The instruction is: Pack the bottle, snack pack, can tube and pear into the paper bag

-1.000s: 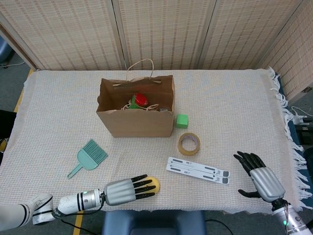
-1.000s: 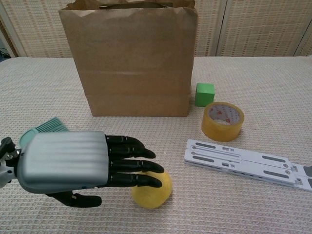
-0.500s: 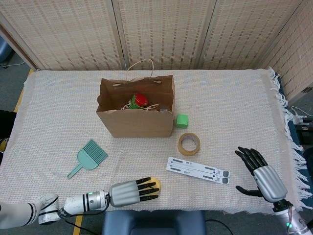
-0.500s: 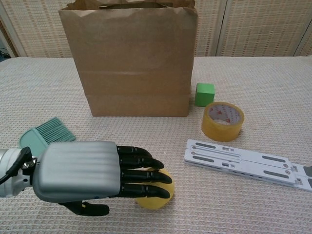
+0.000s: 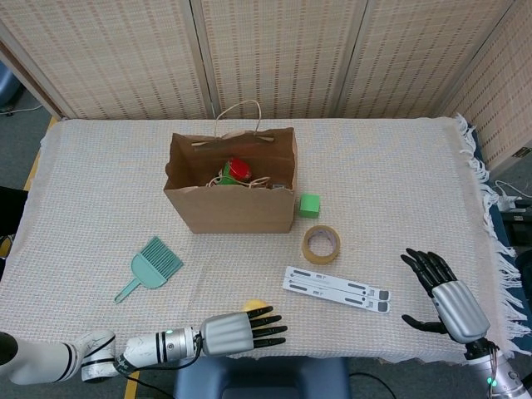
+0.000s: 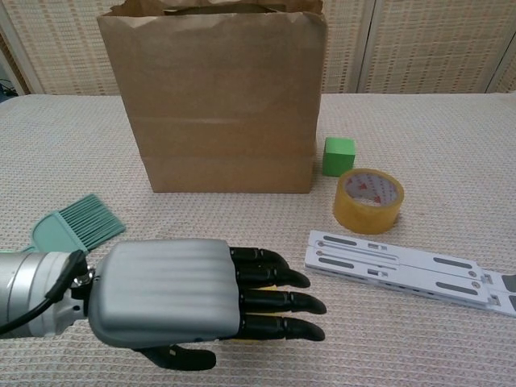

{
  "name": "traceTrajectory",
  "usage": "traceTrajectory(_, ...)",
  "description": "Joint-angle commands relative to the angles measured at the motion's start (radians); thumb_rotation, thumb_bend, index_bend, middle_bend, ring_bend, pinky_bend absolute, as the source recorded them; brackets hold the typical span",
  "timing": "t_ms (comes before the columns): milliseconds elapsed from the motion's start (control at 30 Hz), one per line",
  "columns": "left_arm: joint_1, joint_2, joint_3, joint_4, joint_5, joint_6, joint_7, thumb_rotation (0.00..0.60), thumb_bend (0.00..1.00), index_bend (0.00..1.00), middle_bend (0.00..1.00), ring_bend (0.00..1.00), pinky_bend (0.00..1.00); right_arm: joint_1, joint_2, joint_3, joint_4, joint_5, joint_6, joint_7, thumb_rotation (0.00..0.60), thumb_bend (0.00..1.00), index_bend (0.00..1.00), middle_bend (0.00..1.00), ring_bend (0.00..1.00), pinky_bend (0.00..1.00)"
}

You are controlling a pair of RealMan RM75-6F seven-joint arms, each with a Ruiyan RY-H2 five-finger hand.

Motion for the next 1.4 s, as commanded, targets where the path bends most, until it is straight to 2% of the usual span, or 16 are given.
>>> traceTrajectory(33,-0.009,-0.015,-0.007,-0.002,-0.013,-0.007,0.004,0.600,0.36,0.00,0.00,0.00,0.11,0.000,0.001,0.001,-0.001,0.000,0.001,0.001,0.600,0.03,0.00,0.00,0.00,0.00)
traceTrajectory(600,-0.076,-0.115,-0.043,0.064,-0.076,-0.059,0.018,0.600,0.36,0.00,0.00,0.00,0.11,0.000,0.006,0.000,-0.008,0.001,0.005,0.004,0.600,0.03,0.00,0.00,0.00,0.00)
traceTrajectory(1100,-0.106,-0.154,-0.053,0.146,-0.156,-0.119,0.060,0.600,0.37,0.00,0.00,0.00,0.14,0.003,0.013,-0.005,-0.011,-0.002,0.001,0.018,0.600,0.03,0.00,0.00,0.00,0.00)
traceTrajectory(1233,-0.109,-0.154,-0.056,0.164,-0.174,-0.130,0.085,0.600,0.37,0.05,0.01,0.01,0.17,0.006,0.017,-0.010,-0.014,-0.003,-0.009,0.018,0.600,0.03,0.00,0.00,0.00,0.00)
traceTrajectory(1400,-0.104,-0.135,-0.057,0.167,-0.206,-0.145,0.126,0.600,0.39,0.13,0.11,0.07,0.24,0.009,0.021,-0.012,-0.020,-0.003,-0.017,0.018,0.600,0.03,0.00,0.00,0.00,0.00)
